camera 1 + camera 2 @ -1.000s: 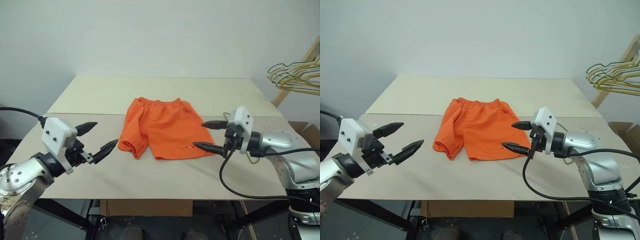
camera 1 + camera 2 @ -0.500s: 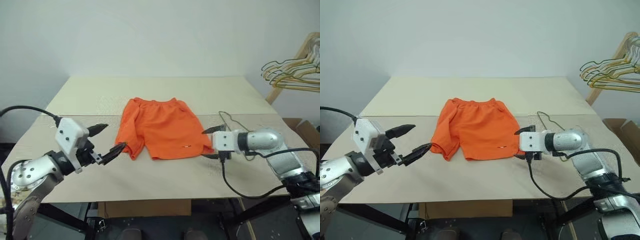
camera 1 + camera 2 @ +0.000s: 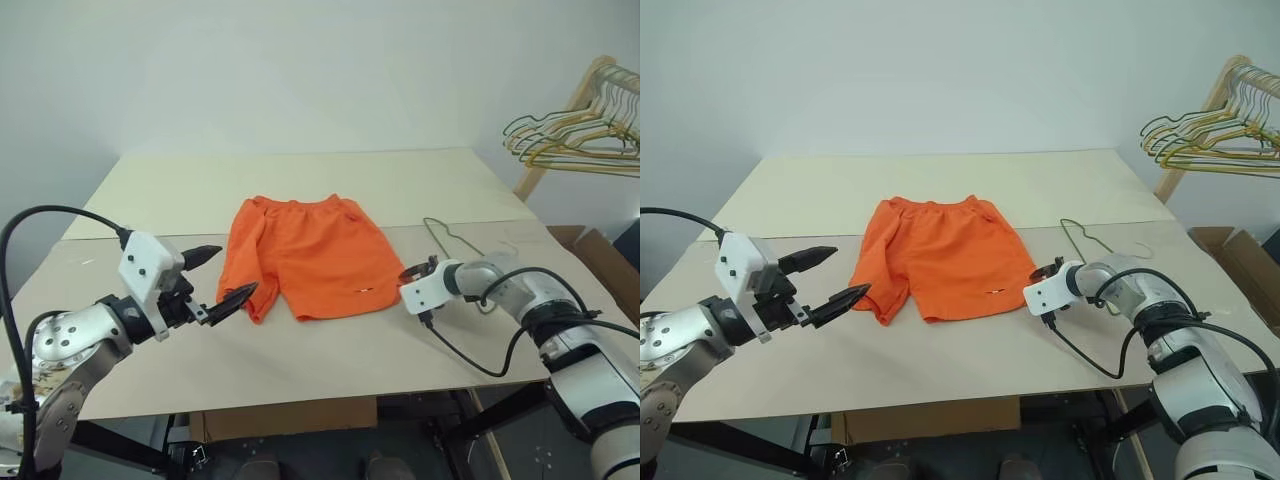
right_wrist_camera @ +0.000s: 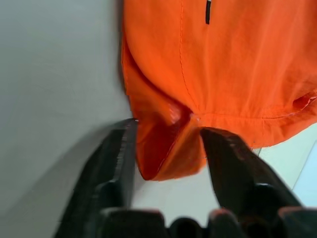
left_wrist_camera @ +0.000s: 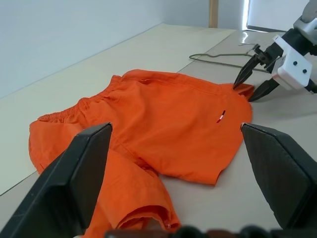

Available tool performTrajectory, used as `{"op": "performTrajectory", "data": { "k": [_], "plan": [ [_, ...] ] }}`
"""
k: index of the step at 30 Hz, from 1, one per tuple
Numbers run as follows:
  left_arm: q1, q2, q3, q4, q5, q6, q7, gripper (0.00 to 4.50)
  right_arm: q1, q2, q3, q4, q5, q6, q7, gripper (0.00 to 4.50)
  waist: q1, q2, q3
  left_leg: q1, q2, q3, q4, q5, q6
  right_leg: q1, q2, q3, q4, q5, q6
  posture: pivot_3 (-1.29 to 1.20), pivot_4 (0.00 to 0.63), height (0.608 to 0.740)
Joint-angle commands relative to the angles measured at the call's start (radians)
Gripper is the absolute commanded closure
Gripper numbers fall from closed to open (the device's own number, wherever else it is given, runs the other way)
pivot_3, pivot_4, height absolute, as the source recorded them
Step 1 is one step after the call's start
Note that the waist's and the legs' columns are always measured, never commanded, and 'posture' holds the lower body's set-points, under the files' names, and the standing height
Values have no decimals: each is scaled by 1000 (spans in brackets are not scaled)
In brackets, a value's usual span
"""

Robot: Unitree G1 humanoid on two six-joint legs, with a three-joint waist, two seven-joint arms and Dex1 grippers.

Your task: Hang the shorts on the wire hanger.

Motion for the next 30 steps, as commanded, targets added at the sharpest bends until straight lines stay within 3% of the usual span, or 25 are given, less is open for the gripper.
{"op": "performTrajectory", "data": {
  "k": [1,3,4,8,12,16,20,23,24,30],
  "plan": [
    [-20,4,9,-13,7,-21,-5,0,-31,11,-5,4,-13,-35,-42,3547,0,0,0,0,0,0,0,0,0,0,0,0,0,0,0,64,0,740],
    [-31,0,-7,-9,12,-22,-7,0,-20,16,-14,-19,8,-44,-25,4311,1,0,0,0,0,0,0,0,0,0,0,0,0,0,0,60,0,740],
    [-36,-1,-16,-8,15,-23,-7,0,-7,18,-27,-43,36,-40,-1,4467,1,0,0,0,0,0,0,0,0,0,0,0,0,0,0,60,0,740],
    [-67,-7,-59,5,28,-28,-15,0,116,42,-103,-338,290,162,235,4467,2,0,0,0,0,0,0,0,0,0,0,0,0,0,0,37,0,740],
    [-92,-10,-80,29,38,-36,-29,0,236,79,-107,-708,408,447,372,4467,2,1,0,0,1,0,0,0,0,0,0,0,1,0,0,10,0,740],
    [-111,-7,-92,54,50,-44,-53,0,290,185,-76,-914,393,679,358,4467,0,1,0,1,2,0,0,0,0,-1,2,0,3,0,0,-4,0,740],
    [-139,-3,-108,79,60,-49,-73,0,302,275,-16,-976,328,778,322,4467,0,1,0,0,2,0,0,-1,-3,-2,3,0,3,0,0,-13,0,740],
    [-151,-2,-123,87,68,-47,-78,0,300,281,-37,-995,343,826,325,4467,5,1,1,-1,2,0,1,0,-8,-2,3,0,2,0,0,-17,0,740],
    [-155,-3,-131,88,72,-44,-79,0,301,263,-47,-1006,360,830,348,3932,5,1,1,-1,2,0,1,-1,-8,-1,3,0,2,0,0,-21,0,740],
    [-181,0,-266,70,126,-2,-79,0,346,66,-140,-1125,528,868,530,2040,1,1,1,-1,2,0,2,-1,-8,-1,3,0,1,0,0,-44,0,740]
  ]
}}
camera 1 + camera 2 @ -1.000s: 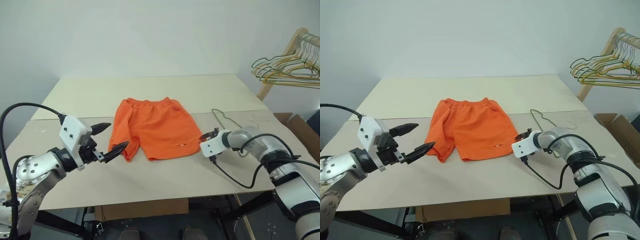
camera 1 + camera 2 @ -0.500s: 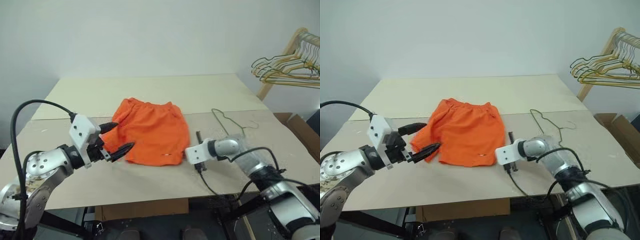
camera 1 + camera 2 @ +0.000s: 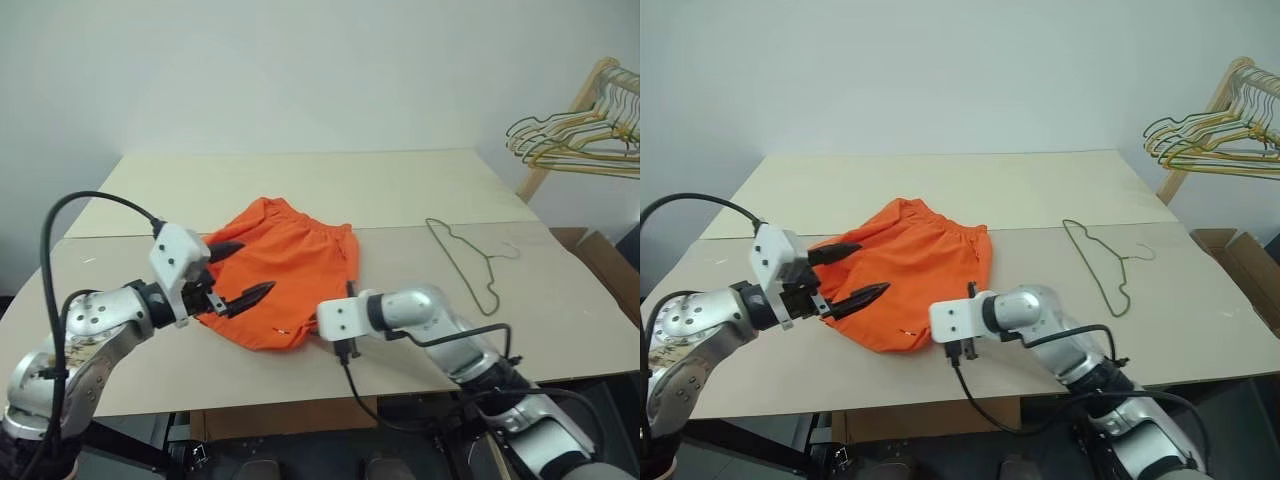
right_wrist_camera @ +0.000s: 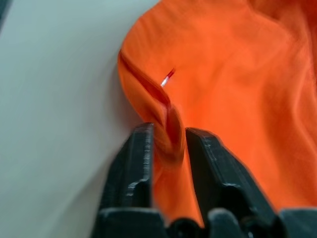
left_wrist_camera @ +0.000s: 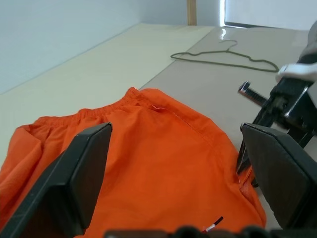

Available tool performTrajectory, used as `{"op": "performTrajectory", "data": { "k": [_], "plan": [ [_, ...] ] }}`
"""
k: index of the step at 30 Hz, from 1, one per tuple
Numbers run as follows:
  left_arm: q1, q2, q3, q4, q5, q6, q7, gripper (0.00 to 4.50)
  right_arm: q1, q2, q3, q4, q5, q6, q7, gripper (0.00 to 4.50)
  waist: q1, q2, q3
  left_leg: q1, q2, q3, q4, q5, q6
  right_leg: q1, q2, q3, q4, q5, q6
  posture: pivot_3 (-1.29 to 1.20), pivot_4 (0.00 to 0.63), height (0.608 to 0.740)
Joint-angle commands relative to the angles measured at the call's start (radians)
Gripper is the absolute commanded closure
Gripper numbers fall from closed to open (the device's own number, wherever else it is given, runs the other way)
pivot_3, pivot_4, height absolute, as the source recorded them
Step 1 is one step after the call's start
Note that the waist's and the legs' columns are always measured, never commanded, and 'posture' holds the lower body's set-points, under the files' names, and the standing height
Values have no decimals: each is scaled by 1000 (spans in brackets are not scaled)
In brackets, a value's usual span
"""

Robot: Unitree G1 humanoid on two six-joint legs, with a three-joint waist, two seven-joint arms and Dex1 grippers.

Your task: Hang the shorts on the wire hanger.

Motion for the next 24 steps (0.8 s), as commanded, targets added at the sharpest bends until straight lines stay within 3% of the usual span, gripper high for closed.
{"op": "performTrajectory", "data": {
  "k": [1,6,9,13,16,19,23,24],
  "plan": [
    [-39,-1,-85,-31,41,34,12,0,8,-85,-94,-90,102,22,80,1736,-5,0,0,0,0,0,0,0,0,0,0,0,0,0,0,-44,0,740],
    [-124,-72,-223,-47,23,229,100,0,16,-172,-167,-90,175,27,114,37,-22,0,0,1,2,0,-1,0,0,0,3,1,1,0,0,-61,0,740],
    [-266,-172,-322,-20,16,559,239,0,10,-190,-187,-61,178,26,96,37,-20,-1,0,0,2,-1,1,0,0,1,3,1,0,0,0,-63,0,740],
    [-364,-325,-337,55,-13,851,292,0,1,-191,-189,-45,166,26,74,37,-32,-2,-1,1,1,-1,0,0,1,1,3,2,0,0,0,-70,0,740],
    [-415,-344,-479,88,57,936,360,0,3,-190,-188,-47,166,28,61,37,-40,-2,-1,1,1,-2,0,-1,2,0,5,4,0,0,0,-78,0,740],
    [-422,-361,-501,101,75,953,380,0,4,-188,-189,-54,173,37,53,37,-43,-2,-1,1,1,-2,0,-1,2,-1,6,5,0,0,0,-84,0,740],
    [-437,-303,-607,104,128,930,400,0,8,-183,-192,-61,179,48,40,37,-42,-2,-1,1,1,-2,0,-1,2,-1,6,5,0,0,0,-86,0,740],
    [-441,-284,-627,109,141,911,397,182,8,-181,-193,-62,180,48,35,13,-41,-2,-1,1,1,-2,0,-1,2,-1,6,5,0,0,0,-88,0,740]
  ]
}}
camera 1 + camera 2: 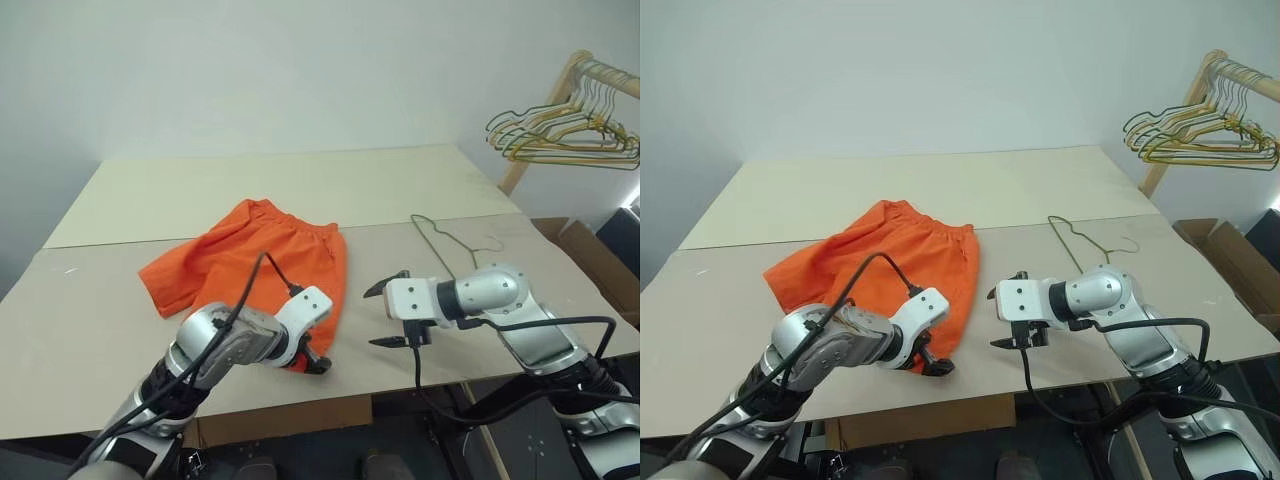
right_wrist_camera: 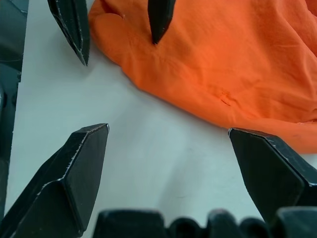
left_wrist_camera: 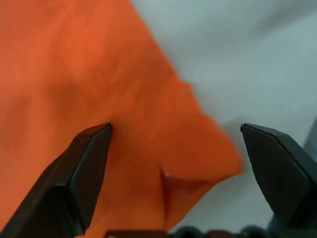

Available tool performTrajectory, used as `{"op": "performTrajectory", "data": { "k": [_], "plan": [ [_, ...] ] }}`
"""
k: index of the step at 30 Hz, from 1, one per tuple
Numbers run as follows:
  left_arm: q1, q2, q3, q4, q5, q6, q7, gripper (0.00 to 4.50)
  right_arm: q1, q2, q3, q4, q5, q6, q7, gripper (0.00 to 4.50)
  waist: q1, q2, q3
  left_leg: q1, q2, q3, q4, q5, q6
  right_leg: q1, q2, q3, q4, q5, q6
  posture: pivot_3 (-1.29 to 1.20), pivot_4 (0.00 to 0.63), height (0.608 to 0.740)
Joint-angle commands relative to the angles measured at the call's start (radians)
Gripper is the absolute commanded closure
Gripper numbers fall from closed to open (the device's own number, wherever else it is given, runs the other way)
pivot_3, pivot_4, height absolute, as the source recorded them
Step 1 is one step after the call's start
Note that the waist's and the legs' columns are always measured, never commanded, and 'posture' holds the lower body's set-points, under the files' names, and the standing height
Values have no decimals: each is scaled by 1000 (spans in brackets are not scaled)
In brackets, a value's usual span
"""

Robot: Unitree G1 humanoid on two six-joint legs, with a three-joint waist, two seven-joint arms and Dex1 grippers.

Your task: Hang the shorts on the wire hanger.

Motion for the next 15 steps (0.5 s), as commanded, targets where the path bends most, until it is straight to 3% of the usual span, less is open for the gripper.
{"op": "performTrajectory", "data": {
  "k": [1,5,14,15],
  "plan": [
    [-25,35,-46,11,51,-44,10,377,-14,4,-41,-33,25,10,-20,0,2,0,0,0,0,0,0,0,0,0,0,0,0,0,0,-88,0,740],
    [-22,49,-36,32,64,-78,0,1441,-11,3,-45,-34,34,11,-29,0,4,0,0,0,0,0,0,0,0,0,0,0,0,0,0,-89,0,740],
    [45,105,-10,15,88,-167,-24,4335,-4,-13,-51,-16,46,-8,-27,0,6,0,0,0,0,0,0,0,0,0,0,0,0,0,0,-84,0,740],
    [56,119,-5,9,90,-199,-36,4443,-5,-14,-52,-10,49,-12,-25,0,6,0,0,0,0,0,0,0,0,0,0,0,0,0,0,-84,0,740]
  ]
}}
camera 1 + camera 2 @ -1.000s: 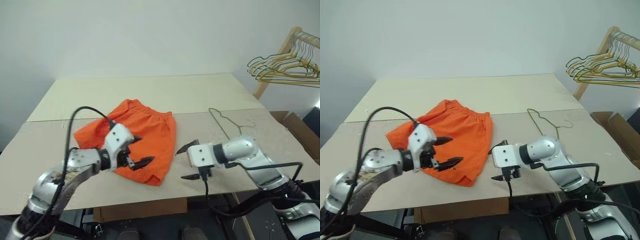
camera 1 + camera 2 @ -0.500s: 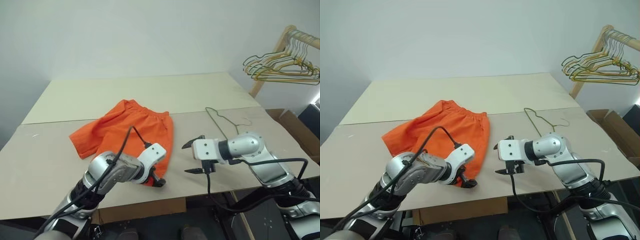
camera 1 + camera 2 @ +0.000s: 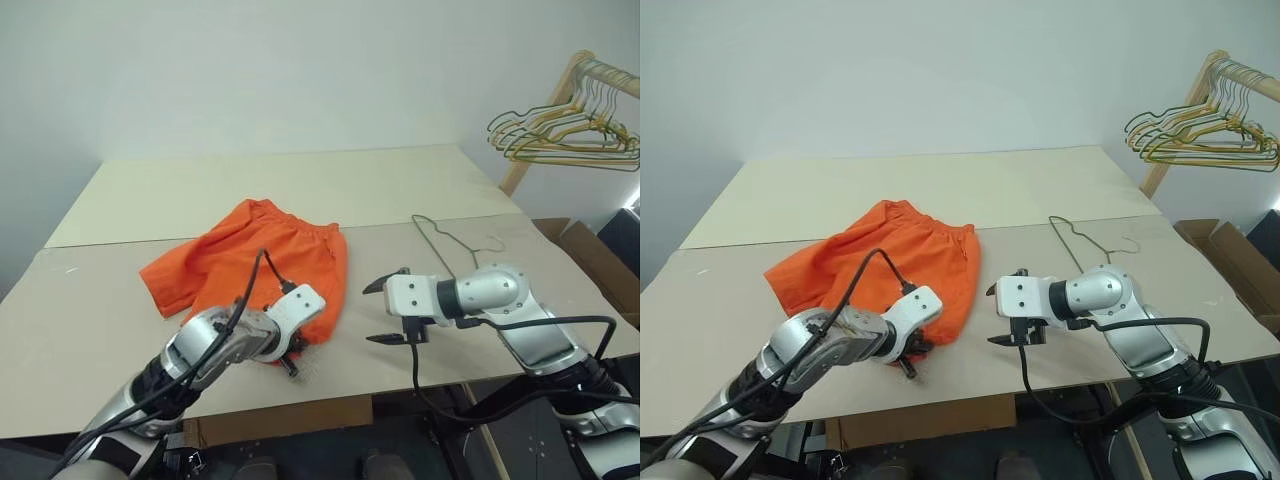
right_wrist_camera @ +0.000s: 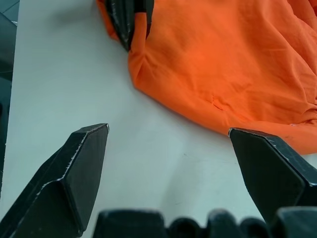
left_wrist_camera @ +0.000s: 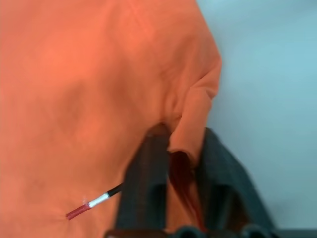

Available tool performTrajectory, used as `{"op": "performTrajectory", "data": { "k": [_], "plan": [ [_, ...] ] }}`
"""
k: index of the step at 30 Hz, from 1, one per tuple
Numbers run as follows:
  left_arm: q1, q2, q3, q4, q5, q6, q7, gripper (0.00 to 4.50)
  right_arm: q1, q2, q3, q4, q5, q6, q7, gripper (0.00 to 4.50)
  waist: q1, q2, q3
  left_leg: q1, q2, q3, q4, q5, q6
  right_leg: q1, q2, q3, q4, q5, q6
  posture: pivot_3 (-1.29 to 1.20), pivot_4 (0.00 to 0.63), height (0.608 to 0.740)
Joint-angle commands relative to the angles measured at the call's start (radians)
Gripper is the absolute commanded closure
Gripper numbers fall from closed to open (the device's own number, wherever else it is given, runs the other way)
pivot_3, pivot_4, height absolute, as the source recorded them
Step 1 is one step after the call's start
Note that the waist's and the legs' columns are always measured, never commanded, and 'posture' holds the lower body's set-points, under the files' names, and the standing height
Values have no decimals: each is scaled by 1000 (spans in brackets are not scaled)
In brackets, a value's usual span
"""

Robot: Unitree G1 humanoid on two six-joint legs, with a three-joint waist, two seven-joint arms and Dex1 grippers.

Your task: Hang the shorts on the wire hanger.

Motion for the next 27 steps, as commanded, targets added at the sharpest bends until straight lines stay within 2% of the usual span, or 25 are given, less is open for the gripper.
{"op": "performTrajectory", "data": {
  "k": [1,3,6,8,10,14,17,21,25,27],
  "plan": [
    [45,78,13,-31,44,-134,-52,4443,-10,-15,-47,5,19,-32,-3,0,0,0,0,0,0,0,0,0,0,0,0,0,0,0,0,-84,0,740],
    [84,193,19,-98,37,-286,-183,4443,-23,-5,-45,61,1,-86,-24,0,-3,0,0,0,0,0,0,0,0,0,0,0,0,0,0,-55,0,740],
    [180,339,116,-163,28,-468,-324,4443,-60,26,-12,203,-98,-256,-115,0,-10,1,0,-1,1,1,-1,0,-1,-3,0,1,1,-1,-1,-40,0,740],
    [302,422,253,-185,25,-646,-421,4443,-103,71,26,329,-204,-379,-234,0,-15,1,1,-1,1,2,-1,0,-1,-3,0,1,0,-1,-1,-30,0,740],
    [404,470,385,-196,9,-743,-488,4443,-139,122,51,438,-282,-480,-343,0,-14,1,1,-2,1,3,-1,0,-1,-5,0,1,1,-1,-1,-9,0,740],
    [588,489,658,-202,-40,-881,-626,4443,-218,226,101,643,-413,-645,-541,0,-12,2,1,-4,2,4,-1,0,-1,-8,0,3,2,-1,-1,15,0,740],
    [681,497,798,-210,-66,-907,-705,4443,-295,290,144,798,-513,-736,-689,0,-10,2,1,-5,1,5,-1,0,-1,-10,0,4,3,-1,-1,35,0,740],
    [758,491,881,-226,-60,-913,-739,4443,-393,346,199,985,-621,-801,-840,0,-1,2,1,-5,1,5,-1,0,-2,-10,0,4,5,0,-1,67,0,740],
    [799,474,908,-245,-52,-911,-730,4443,-469,379,235,1140,-671,-854,-916,0,7,2,1,-4,1,5,-1,0,-2,-11,0,4,8,-1,-1,80,0,740],
    [811,464,918,-255,-55,-907,-724,4500,-495,391,242,1195,-662,-914,-911,386,9,2,1,-4,1,5,-1,0,-2,-12,0,4,10,-1,-2,83,0,740]
  ]
}}
